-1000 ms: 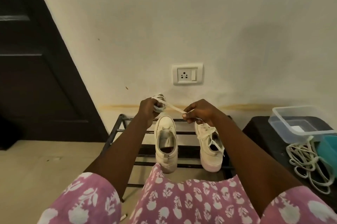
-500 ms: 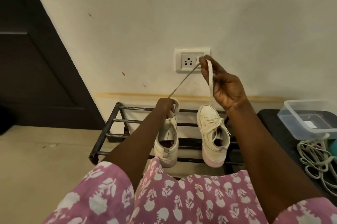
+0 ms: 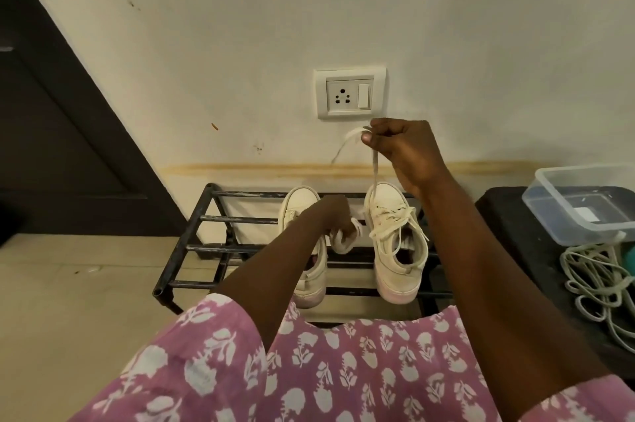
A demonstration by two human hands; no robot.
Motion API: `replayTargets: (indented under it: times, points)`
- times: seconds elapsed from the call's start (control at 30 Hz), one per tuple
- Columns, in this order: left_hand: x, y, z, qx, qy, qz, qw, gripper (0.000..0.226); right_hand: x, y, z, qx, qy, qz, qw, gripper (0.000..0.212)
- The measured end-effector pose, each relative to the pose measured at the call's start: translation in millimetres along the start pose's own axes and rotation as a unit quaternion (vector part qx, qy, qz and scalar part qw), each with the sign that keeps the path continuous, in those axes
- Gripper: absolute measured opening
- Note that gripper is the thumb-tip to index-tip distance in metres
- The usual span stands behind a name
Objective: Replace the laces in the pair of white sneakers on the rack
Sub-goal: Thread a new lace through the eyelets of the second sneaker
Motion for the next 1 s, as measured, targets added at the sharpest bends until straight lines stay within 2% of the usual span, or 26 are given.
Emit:
replayTargets:
  times: [0.1, 0.2, 0.47, 0.8, 1.0]
  points:
    - [-5.3, 8.3, 6.6, -0.059, -0.006, -0.021, 0.998, 0.028, 2.7, 6.4, 10.0, -0.083, 0.026, -0.022, 0.996, 0.026]
    - [-9.8, 18.0, 10.8, -0.071, -0.004, -0.018, 0.997, 0.031, 5.5, 9.5, 20.7, -0.079, 0.049, -0.025, 0.995, 0.033]
    - [-24.3, 37.0, 3.9, -0.125, 0.004, -0.013, 0.992, 0.029, 7.3, 0.4, 50.1, -0.066, 0.101, 0.014, 0.993, 0.023]
    - [-34.7, 49.2, 1.8, -0.167, 0.016, -0.013, 0.986, 0.028, 5.3, -10.2, 70.3, -0.012, 0.107, 0.069, 0.992, 0.023]
    - [-33.1, 24.7, 0.9, -0.133, -0.011, -0.016, 0.991, 0.037, 2.7, -10.3, 73.7, 0.047, 0.106, 0.072, 0.991, 0.015]
Point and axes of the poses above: each hand's wrist, its own x-axis away from the middle knuckle, its own y-axis out of the palm, z = x × y, the point moved 3 cm from there along -x, towards the middle knuckle, and after that the axes turned 2 degrees about -x, right-handed, at the moved point
